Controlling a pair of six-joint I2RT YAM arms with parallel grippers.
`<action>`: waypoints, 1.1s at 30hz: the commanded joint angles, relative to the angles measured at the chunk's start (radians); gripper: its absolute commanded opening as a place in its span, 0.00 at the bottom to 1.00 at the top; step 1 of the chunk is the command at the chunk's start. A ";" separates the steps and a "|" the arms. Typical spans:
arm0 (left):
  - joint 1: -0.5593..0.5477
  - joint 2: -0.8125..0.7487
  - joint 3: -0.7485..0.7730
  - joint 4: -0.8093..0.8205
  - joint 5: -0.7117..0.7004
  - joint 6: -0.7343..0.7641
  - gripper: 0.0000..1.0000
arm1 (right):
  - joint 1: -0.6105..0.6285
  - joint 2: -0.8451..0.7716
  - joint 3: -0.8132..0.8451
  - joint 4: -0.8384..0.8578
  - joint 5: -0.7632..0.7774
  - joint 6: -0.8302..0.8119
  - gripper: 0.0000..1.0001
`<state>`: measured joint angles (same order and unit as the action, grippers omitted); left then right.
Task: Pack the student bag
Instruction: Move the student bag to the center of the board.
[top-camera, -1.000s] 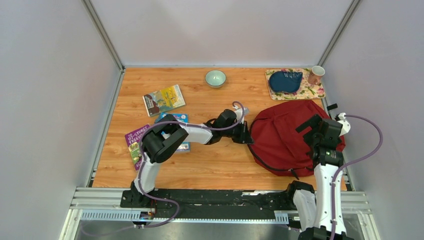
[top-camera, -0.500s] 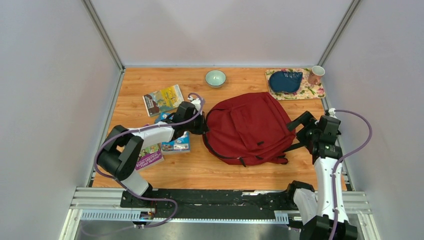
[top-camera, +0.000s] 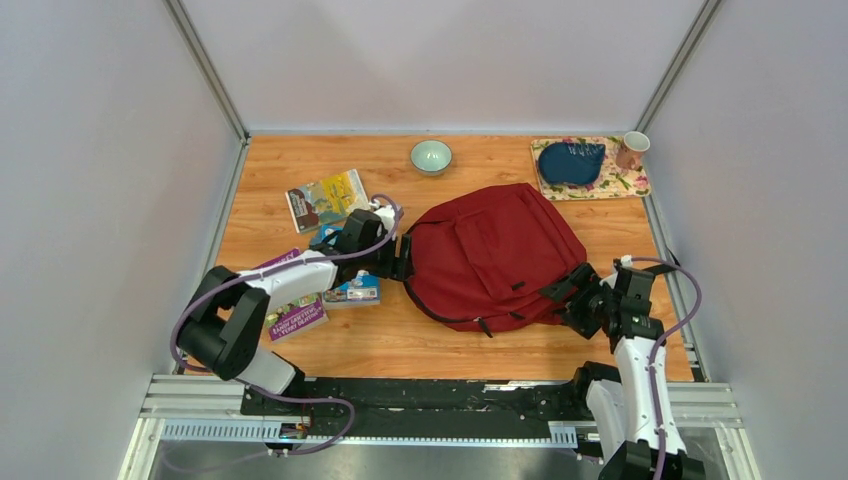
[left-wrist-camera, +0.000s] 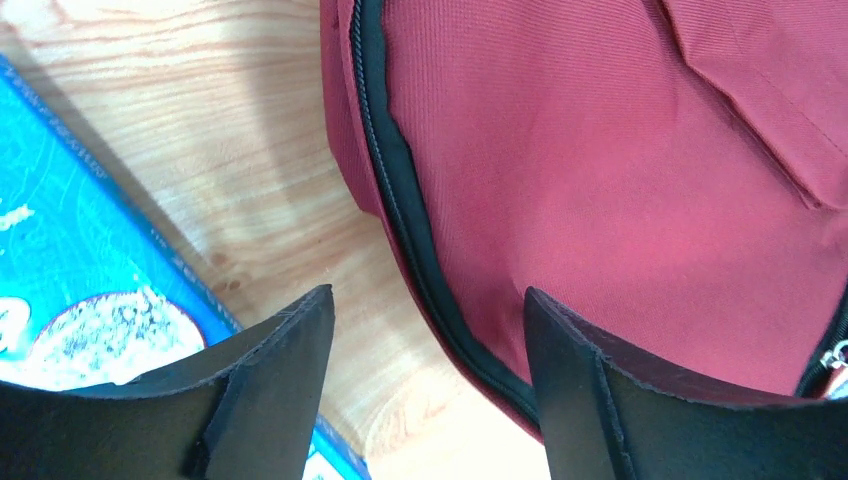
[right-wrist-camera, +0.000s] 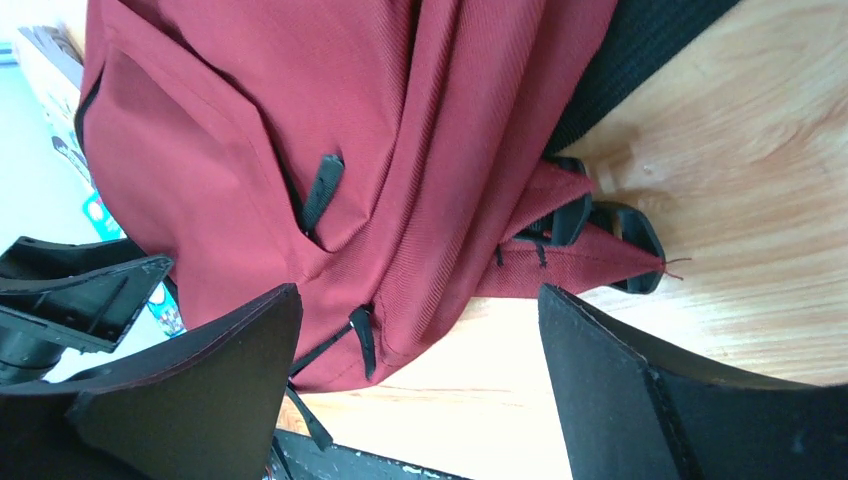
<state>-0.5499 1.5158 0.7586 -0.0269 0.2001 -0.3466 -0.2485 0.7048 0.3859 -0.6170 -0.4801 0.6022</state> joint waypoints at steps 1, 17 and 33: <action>0.002 -0.103 -0.013 -0.014 -0.004 -0.005 0.78 | 0.012 -0.034 -0.033 0.032 -0.009 0.062 0.91; -0.169 -0.310 -0.099 -0.019 -0.011 -0.130 0.81 | 0.123 0.179 -0.065 0.328 -0.037 0.185 0.91; -0.441 -0.171 -0.022 0.061 -0.148 -0.282 0.81 | 0.343 0.174 -0.100 0.418 0.110 0.271 0.00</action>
<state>-0.9558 1.3239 0.6876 -0.0147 0.1146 -0.5701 0.0414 0.9459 0.2916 -0.2405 -0.4156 0.8520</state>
